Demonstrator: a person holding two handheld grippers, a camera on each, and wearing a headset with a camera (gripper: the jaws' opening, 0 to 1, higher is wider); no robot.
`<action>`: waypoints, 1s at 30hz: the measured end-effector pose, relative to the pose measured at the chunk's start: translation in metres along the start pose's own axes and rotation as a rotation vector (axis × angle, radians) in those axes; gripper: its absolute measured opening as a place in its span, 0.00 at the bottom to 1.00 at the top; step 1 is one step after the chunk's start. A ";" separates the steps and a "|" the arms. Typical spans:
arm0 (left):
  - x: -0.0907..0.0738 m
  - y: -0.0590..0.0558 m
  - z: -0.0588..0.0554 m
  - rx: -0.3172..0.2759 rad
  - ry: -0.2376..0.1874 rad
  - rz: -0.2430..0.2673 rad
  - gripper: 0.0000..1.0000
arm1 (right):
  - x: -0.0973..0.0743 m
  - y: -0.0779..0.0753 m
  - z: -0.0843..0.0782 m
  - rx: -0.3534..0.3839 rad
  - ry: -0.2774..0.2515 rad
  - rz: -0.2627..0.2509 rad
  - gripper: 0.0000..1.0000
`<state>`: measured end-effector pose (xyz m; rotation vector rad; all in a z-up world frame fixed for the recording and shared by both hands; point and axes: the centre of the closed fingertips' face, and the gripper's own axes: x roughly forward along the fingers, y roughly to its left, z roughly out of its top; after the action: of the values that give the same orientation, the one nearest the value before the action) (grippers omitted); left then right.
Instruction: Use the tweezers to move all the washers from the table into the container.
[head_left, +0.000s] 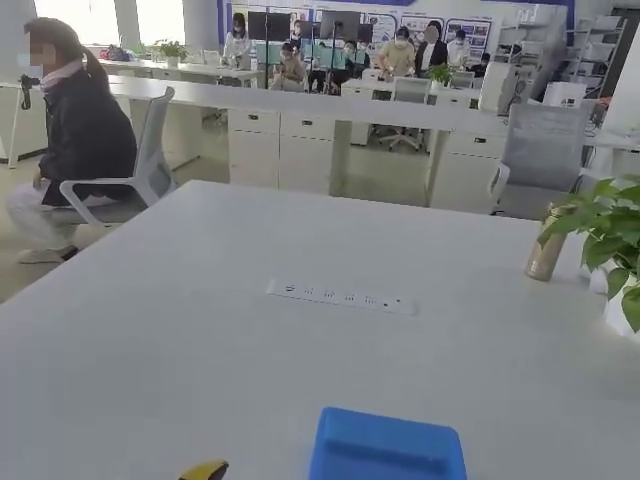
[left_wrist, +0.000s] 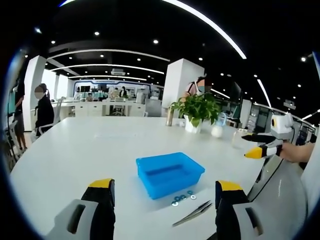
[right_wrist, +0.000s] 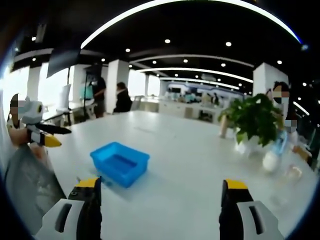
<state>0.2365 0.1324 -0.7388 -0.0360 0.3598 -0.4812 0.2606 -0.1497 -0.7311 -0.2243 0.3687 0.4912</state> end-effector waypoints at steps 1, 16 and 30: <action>0.000 -0.001 -0.003 0.011 0.023 -0.004 0.79 | 0.002 -0.001 -0.001 -0.001 0.011 0.014 0.99; 0.007 -0.029 -0.023 0.133 0.242 -0.227 0.45 | 0.033 0.076 -0.005 -0.128 0.094 0.295 0.35; 0.017 -0.033 -0.083 0.379 0.597 -0.415 0.21 | 0.054 0.131 -0.024 -0.142 0.187 0.506 0.16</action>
<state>0.2068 0.0998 -0.8183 0.4168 0.8476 -0.9673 0.2324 -0.0213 -0.7900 -0.3175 0.5782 1.0011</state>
